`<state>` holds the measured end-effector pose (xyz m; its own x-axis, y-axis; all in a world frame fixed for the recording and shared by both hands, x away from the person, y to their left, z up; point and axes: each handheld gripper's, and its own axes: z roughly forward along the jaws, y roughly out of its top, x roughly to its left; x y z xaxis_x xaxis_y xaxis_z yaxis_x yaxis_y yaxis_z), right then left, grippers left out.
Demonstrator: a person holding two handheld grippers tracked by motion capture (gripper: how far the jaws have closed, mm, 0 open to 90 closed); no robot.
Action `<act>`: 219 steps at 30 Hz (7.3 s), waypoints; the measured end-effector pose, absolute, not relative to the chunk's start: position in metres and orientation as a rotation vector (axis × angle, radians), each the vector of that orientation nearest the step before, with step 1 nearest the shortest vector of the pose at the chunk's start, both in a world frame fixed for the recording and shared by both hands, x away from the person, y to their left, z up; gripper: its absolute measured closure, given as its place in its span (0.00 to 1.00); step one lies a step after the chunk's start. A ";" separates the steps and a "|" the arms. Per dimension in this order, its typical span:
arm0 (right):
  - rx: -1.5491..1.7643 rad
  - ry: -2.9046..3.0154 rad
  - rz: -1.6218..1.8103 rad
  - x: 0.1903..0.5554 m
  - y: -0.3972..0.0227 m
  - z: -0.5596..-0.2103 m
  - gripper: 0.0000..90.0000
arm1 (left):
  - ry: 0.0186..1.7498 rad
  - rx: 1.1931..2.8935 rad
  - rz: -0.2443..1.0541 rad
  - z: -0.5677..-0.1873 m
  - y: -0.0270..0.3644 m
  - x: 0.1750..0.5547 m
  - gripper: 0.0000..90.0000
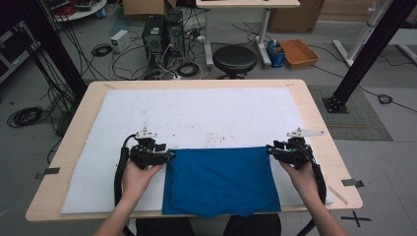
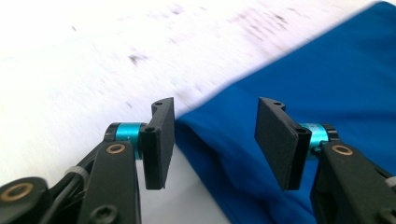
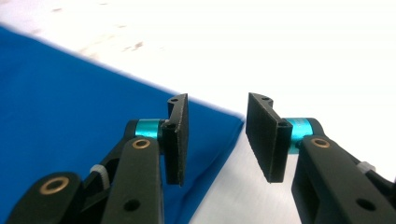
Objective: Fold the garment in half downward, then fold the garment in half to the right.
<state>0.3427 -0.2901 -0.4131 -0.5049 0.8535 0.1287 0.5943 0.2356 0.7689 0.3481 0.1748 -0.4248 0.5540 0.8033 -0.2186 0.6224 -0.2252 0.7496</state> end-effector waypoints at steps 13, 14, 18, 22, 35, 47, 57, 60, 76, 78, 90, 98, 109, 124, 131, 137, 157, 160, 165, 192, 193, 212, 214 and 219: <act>1.392 2.283 1.068 0.372 -0.284 -0.445 0.97 | 1.152 2.022 0.229 -0.443 0.172 0.358 0.92; 1.385 2.281 1.065 0.371 -0.284 -0.445 0.97 | 1.150 2.022 0.231 -0.443 0.172 0.358 0.95; 1.361 2.259 1.082 0.371 -0.286 -0.442 0.97 | 1.132 2.034 0.242 -0.441 0.172 0.360 0.96; 1.368 2.250 1.095 0.377 -0.286 -0.437 0.98 | 1.119 2.022 0.267 -0.436 0.172 0.368 0.96; 1.359 2.205 1.081 0.422 -0.283 -0.426 0.98 | 1.109 2.026 0.369 -0.431 0.168 0.411 0.96; 1.335 2.182 1.062 0.426 -0.281 -0.426 0.81 | 1.111 1.989 0.429 -0.430 0.168 0.418 0.71; 1.243 2.141 1.158 0.396 -0.286 -0.405 0.58 | 1.008 1.868 0.471 -0.410 0.190 0.372 0.46; 1.229 2.124 1.181 0.386 -0.290 -0.404 0.57 | 0.971 1.842 0.454 -0.408 0.198 0.361 0.46; 1.264 2.088 1.247 0.378 -0.312 -0.402 0.53 | 0.926 1.694 0.471 -0.410 0.220 0.346 0.43; 1.258 2.093 1.248 0.377 -0.312 -0.402 0.53 | 0.930 1.684 0.465 -0.409 0.221 0.345 0.43; 1.262 2.088 1.261 0.376 -0.314 -0.400 0.52 | 0.946 1.666 0.363 -0.408 0.221 0.348 0.40; 1.261 2.083 1.268 0.376 -0.315 -0.400 0.52 | 0.940 1.731 0.397 -0.401 0.216 0.346 0.39; 1.261 2.082 1.271 0.377 -0.315 -0.400 0.52 | 1.029 1.733 0.359 -0.396 0.208 0.340 0.36; 1.238 2.097 1.260 0.374 -0.312 -0.400 0.52 | 1.110 1.755 0.238 -0.420 0.198 0.292 0.46; 1.229 2.105 1.256 0.374 -0.309 -0.400 0.52 | 1.200 1.768 0.191 -0.441 0.195 0.272 0.51; 1.215 2.120 1.240 0.374 -0.306 -0.402 0.52 | 1.239 1.770 0.150 -0.448 0.189 0.273 0.51; 1.186 2.136 1.238 0.374 -0.298 -0.401 0.52 | 1.227 1.812 0.147 -0.454 0.167 0.269 0.64; 1.177 2.148 1.235 0.375 -0.293 -0.402 0.52 | 1.225 1.816 0.154 -0.454 0.165 0.269 0.73; 1.153 2.171 1.242 0.375 -0.281 -0.401 0.52 | 1.201 1.840 0.167 -0.454 0.160 0.270 0.86; 1.002 2.460 1.344 0.434 -0.085 -0.400 0.63 | 1.199 1.826 0.159 -0.455 0.163 0.274 0.93; 0.993 2.472 1.337 0.436 -0.075 -0.402 0.64 | 1.198 1.829 0.159 -0.455 0.164 0.275 0.93; 1.001 2.612 1.066 0.463 0.026 -0.441 0.88 | 1.194 1.826 0.138 -0.456 0.165 0.274 0.93; 0.990 2.614 1.067 0.464 0.025 -0.441 0.96 | 1.194 1.824 0.140 -0.456 0.165 0.274 0.93; 0.967 2.592 1.115 0.462 0.021 -0.432 0.97 | 1.179 1.824 0.141 -0.453 0.165 0.274 0.94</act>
<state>0.4618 0.0209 -0.4318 -0.7786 0.6190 0.1033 0.5006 0.5133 0.6971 0.2738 0.1647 -0.4533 0.5332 0.7657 -0.3598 0.6588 -0.1089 0.7444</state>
